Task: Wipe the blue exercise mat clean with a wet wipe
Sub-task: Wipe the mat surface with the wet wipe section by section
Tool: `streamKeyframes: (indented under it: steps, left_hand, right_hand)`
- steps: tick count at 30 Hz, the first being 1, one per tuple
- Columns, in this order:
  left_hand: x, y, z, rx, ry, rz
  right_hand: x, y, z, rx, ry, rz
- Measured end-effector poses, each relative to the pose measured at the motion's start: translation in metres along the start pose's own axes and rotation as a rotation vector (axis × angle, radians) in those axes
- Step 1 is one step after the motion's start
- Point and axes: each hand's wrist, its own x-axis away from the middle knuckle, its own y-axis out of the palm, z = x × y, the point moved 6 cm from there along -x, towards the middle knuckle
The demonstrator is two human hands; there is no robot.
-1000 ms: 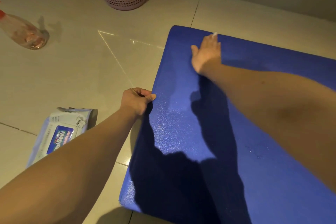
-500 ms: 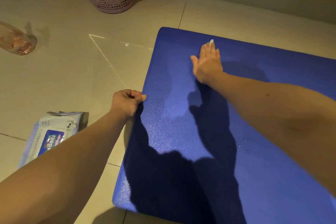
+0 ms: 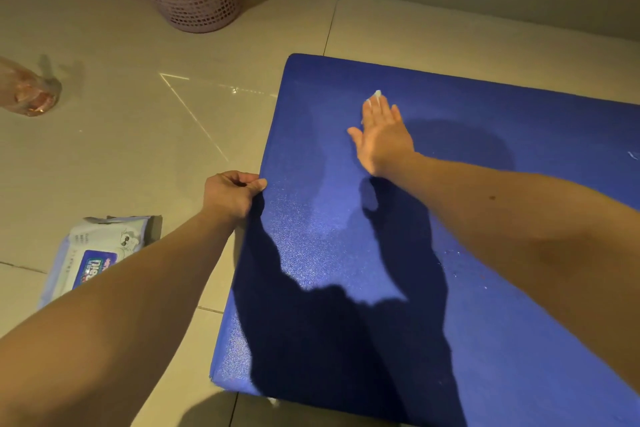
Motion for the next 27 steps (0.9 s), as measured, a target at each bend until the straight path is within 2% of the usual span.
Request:
streamKeyframes:
  steps: [2,4,8,12,18,21,24,27]
  left_hand:
    - [0.0,0.0,0.0,-0.016,0.003,0.006]
    - [0.0,-0.001,0.0,-0.032,0.001,0.014]
    - [0.002,0.0,-0.001,-0.102,0.001,0.051]
    - [0.007,0.002,0.004,-0.206,0.05,0.075]
    - [0.015,0.001,0.004,-0.279,0.083,0.04]
    - [0.018,0.001,0.004,-0.292,0.095,0.027]
    - [0.024,0.004,0.005,-0.305,0.103,0.008]
    - [0.029,0.008,0.007,-0.353,0.129,-0.014]
  right_hand:
    - [0.005,0.002,-0.013,-0.003,0.045,0.018]
    - [0.02,0.008,-0.05,-0.014,0.012,0.025]
    - [0.082,0.025,-0.121,0.044,-0.237,0.032]
    - [0.086,0.021,-0.105,0.12,-0.332,0.032]
    - [0.055,0.007,0.013,-0.037,0.075,0.013]
    - [0.056,0.01,-0.008,-0.013,0.178,0.029]
    - [0.076,0.02,-0.071,-0.108,0.045,0.03]
    - [0.104,0.03,-0.098,0.005,-0.15,0.025]
